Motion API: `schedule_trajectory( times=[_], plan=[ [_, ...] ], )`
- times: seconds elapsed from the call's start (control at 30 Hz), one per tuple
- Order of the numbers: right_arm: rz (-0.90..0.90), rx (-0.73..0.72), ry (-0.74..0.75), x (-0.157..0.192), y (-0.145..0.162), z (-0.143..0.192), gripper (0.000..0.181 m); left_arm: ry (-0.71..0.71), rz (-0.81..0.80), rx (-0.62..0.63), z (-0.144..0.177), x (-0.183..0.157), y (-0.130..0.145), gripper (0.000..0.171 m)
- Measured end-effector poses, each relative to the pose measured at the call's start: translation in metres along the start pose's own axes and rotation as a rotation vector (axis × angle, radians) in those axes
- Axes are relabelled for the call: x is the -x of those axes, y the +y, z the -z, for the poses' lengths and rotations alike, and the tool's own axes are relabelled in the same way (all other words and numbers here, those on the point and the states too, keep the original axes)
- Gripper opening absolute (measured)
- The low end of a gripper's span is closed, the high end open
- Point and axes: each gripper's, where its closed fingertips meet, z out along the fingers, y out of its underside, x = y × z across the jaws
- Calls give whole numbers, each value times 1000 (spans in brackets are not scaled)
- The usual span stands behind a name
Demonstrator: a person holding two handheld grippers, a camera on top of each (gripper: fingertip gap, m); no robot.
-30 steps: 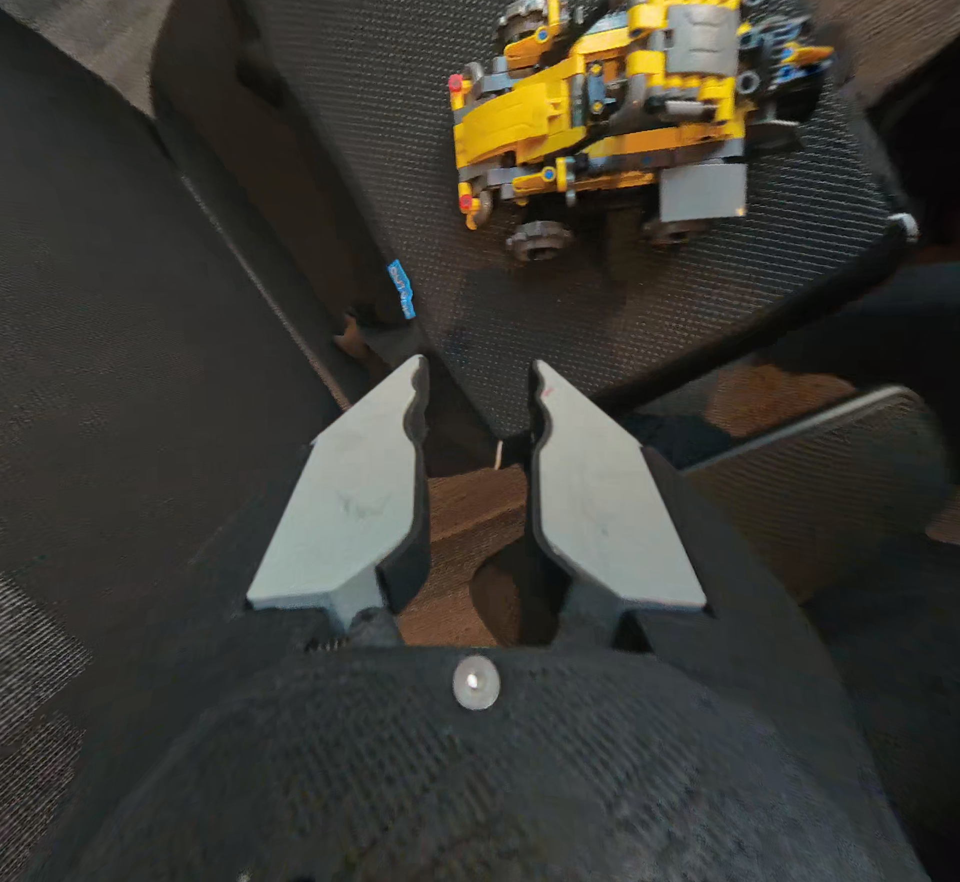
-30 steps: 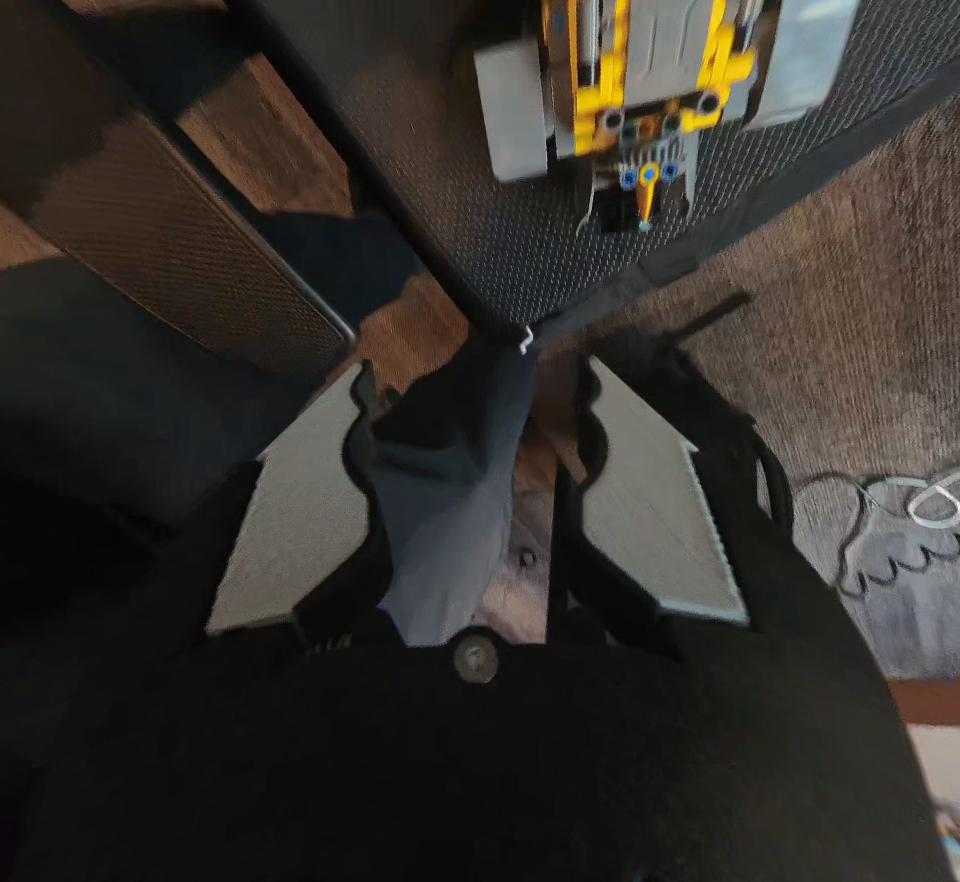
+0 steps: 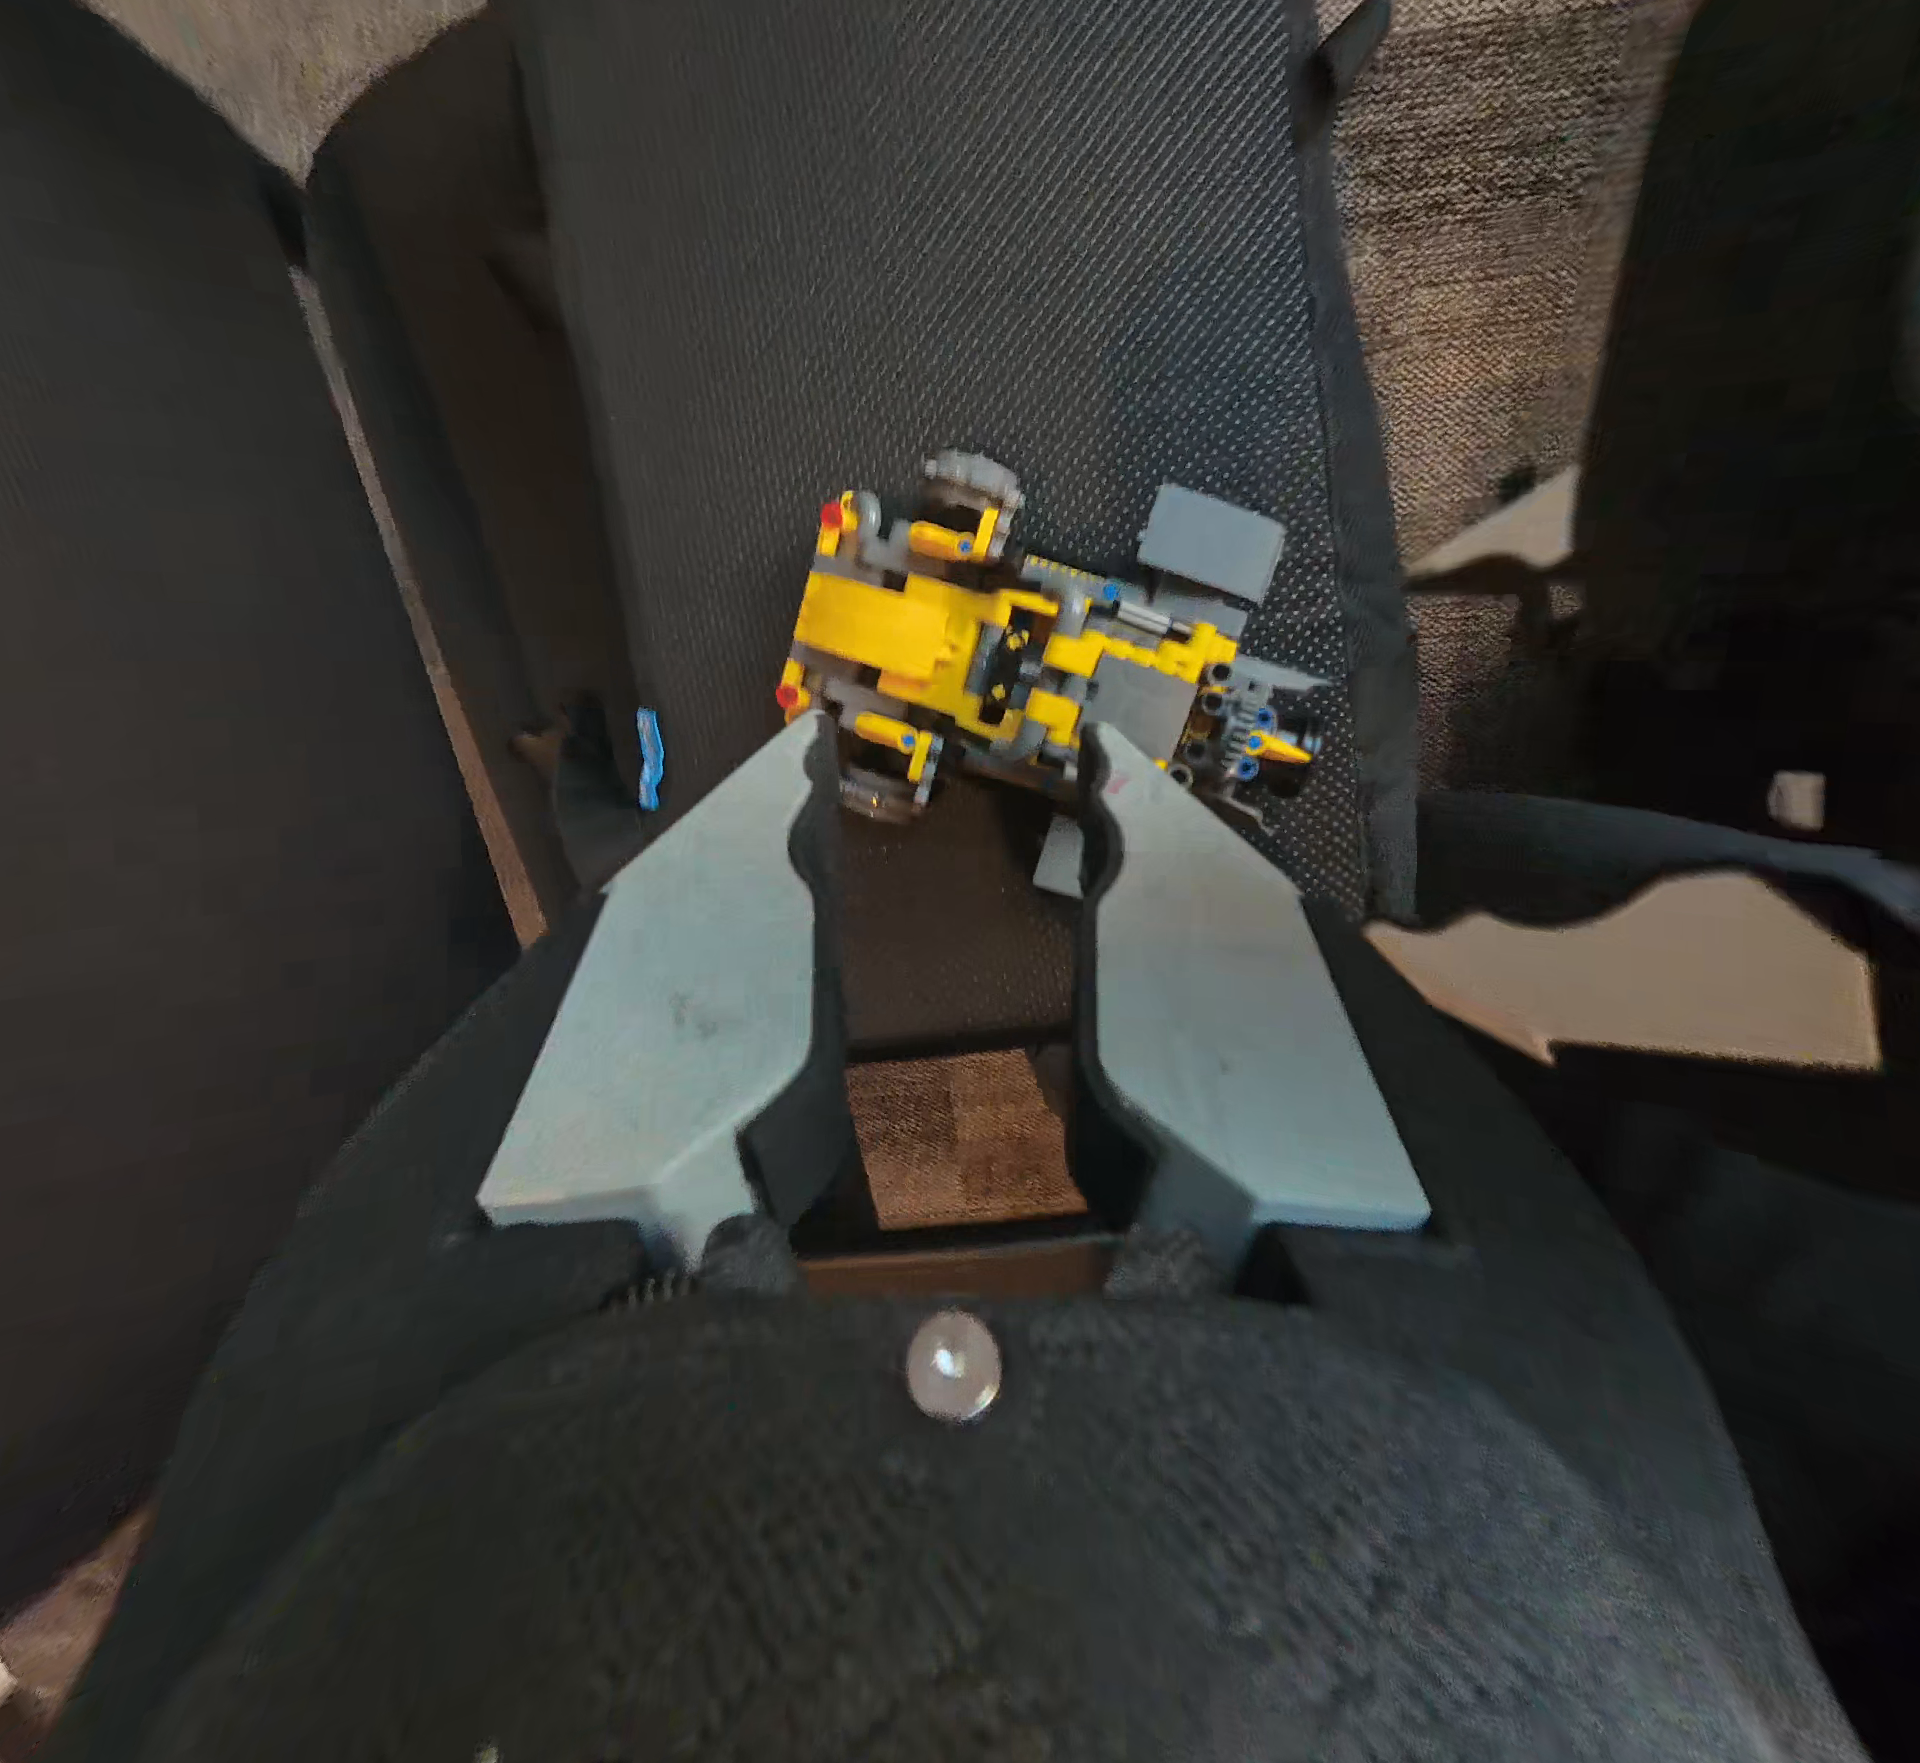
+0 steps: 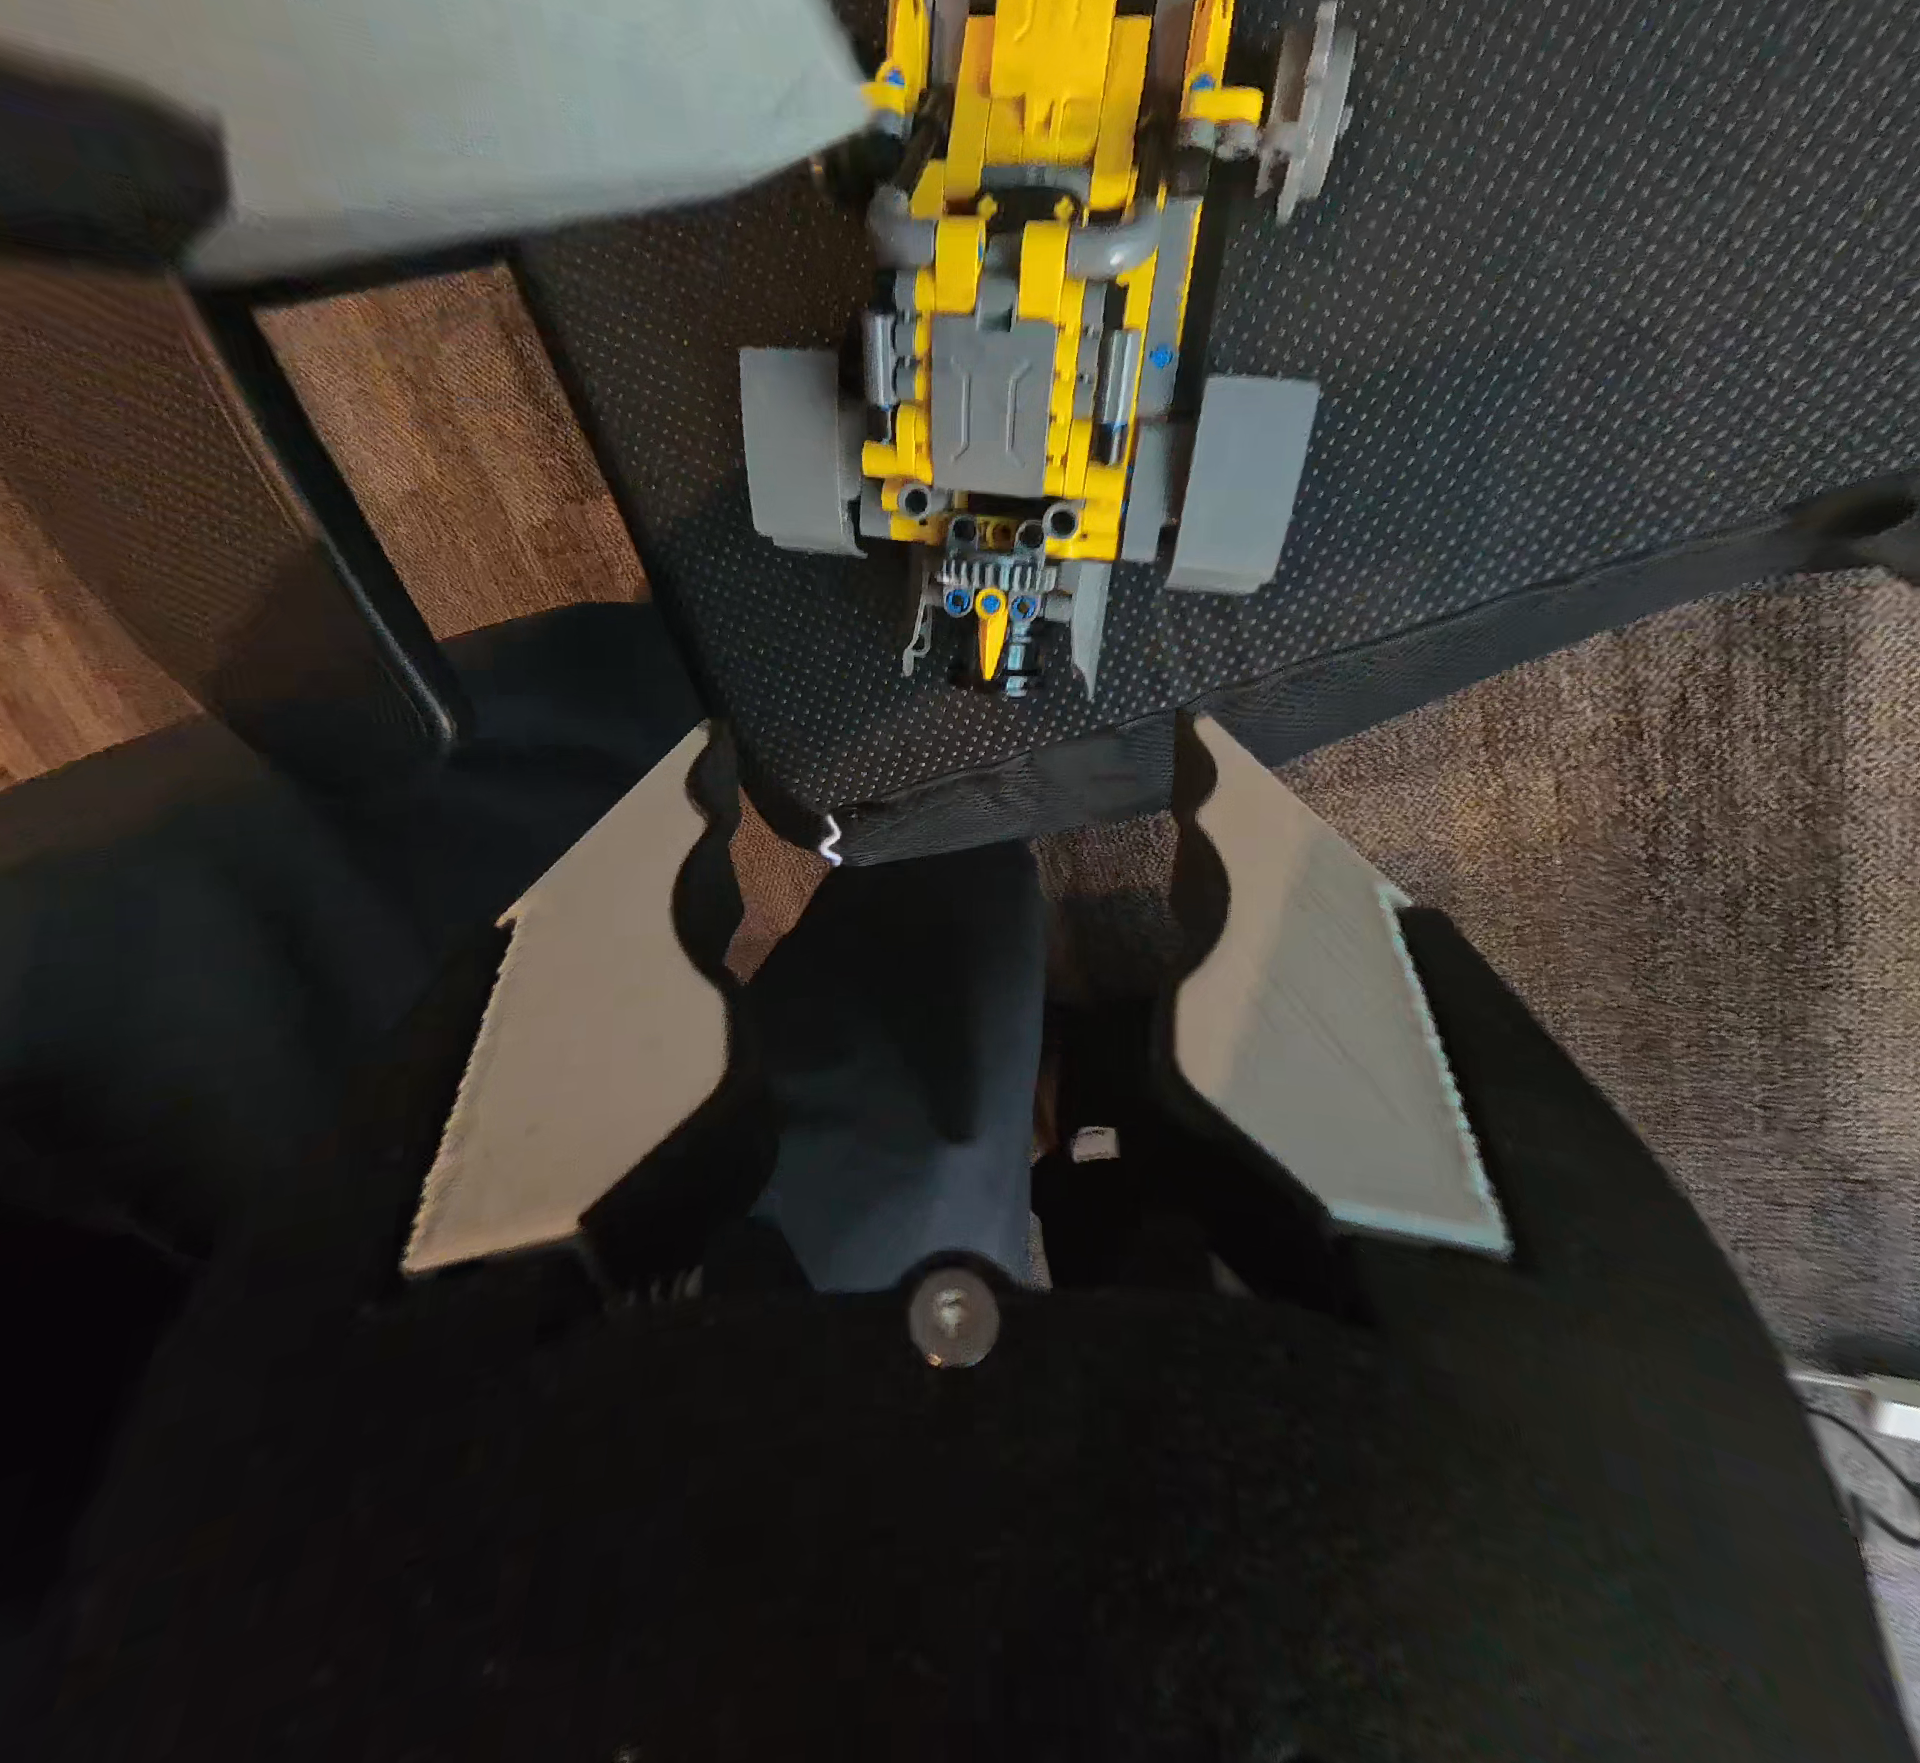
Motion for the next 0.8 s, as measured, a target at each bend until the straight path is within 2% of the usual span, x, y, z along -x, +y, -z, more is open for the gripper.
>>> schedule_trajectory(
  times=[0.17, 0.5, 0.8],
  plan=[
    [-54, -23, -2, -6, 12, 3, 83, 32, -83, 14, -10, -13, -10, 44],
    [7, -19, 48, -29, -2, 13, 83, 94, -76, 53, -20, -40, 22, 46],
    [54, -25, 49, -26, -10, 11, 84, 155, -42, 15, -17, -50, 27, 46]
  ],
)
